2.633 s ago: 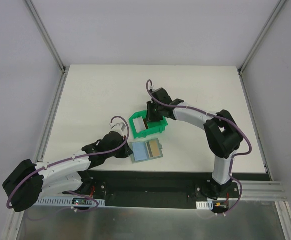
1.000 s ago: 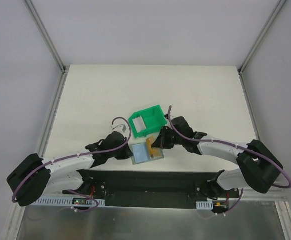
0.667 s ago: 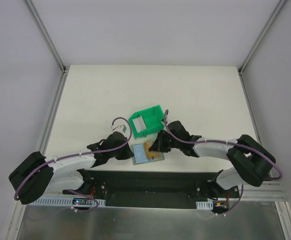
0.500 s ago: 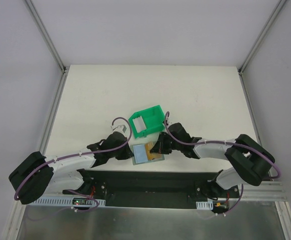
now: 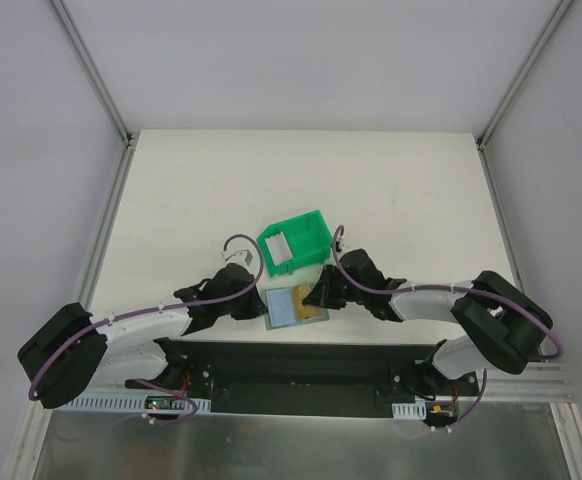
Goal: Put the credit cards into the card holder
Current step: Insert the credit card into the card holder.
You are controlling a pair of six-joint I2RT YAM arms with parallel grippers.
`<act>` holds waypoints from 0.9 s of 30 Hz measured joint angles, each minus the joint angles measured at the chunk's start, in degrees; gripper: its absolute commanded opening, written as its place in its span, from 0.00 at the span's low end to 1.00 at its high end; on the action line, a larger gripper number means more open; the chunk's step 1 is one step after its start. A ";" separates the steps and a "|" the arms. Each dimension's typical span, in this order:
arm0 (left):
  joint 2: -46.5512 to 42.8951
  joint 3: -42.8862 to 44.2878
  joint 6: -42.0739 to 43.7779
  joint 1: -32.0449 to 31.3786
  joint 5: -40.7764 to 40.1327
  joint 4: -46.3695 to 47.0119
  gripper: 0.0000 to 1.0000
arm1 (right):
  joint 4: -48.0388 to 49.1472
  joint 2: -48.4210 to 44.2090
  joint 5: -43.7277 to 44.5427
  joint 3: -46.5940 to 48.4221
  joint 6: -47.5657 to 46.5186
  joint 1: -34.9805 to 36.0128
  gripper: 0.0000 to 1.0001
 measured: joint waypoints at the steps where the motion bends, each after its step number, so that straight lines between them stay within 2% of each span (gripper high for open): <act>1: 0.00 0.00 0.00 0.00 0.00 0.00 0.00 | 0.11 0.00 -0.02 -0.02 0.15 0.00 0.00; 27: 0.46 0.11 -0.11 0.37 0.61 0.26 0.00 | 11.76 5.90 -3.65 -2.08 5.81 0.09 0.00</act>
